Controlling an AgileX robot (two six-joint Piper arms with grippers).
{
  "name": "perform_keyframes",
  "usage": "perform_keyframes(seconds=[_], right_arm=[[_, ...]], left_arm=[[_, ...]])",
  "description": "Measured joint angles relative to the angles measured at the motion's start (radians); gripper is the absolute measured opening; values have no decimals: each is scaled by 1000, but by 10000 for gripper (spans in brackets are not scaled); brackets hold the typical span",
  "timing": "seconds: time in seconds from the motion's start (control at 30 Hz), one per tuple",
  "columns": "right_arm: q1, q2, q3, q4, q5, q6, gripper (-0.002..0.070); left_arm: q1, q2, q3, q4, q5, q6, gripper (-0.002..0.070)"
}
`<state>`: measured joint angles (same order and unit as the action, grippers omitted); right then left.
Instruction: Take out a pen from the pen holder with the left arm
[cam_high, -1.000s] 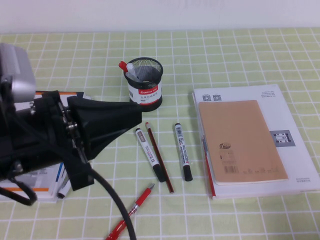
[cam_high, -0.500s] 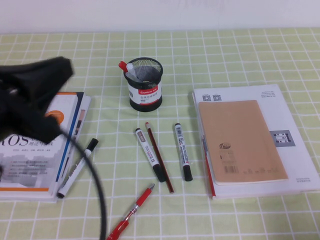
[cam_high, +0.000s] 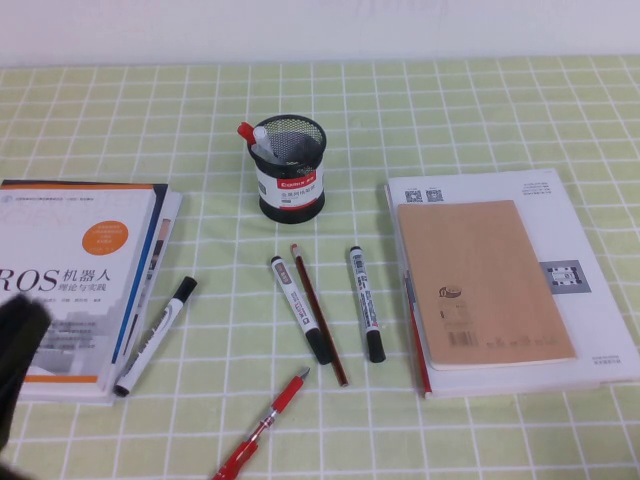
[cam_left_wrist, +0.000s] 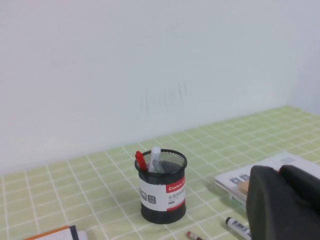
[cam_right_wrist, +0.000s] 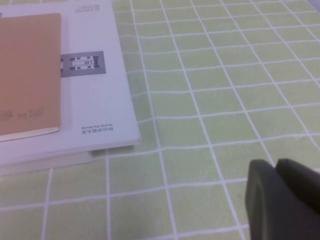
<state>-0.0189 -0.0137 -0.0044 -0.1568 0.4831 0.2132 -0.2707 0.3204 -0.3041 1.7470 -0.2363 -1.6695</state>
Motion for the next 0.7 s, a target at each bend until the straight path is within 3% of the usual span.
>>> perform_keyframes(seconds=[0.33,0.7], right_arm=[[0,0,0,0,0,0,-13],[0,0,0,0,0,0,-13]], left_arm=[[0,-239,110,0,57,-8,0],[29,-326,216,9,95,-224,0]])
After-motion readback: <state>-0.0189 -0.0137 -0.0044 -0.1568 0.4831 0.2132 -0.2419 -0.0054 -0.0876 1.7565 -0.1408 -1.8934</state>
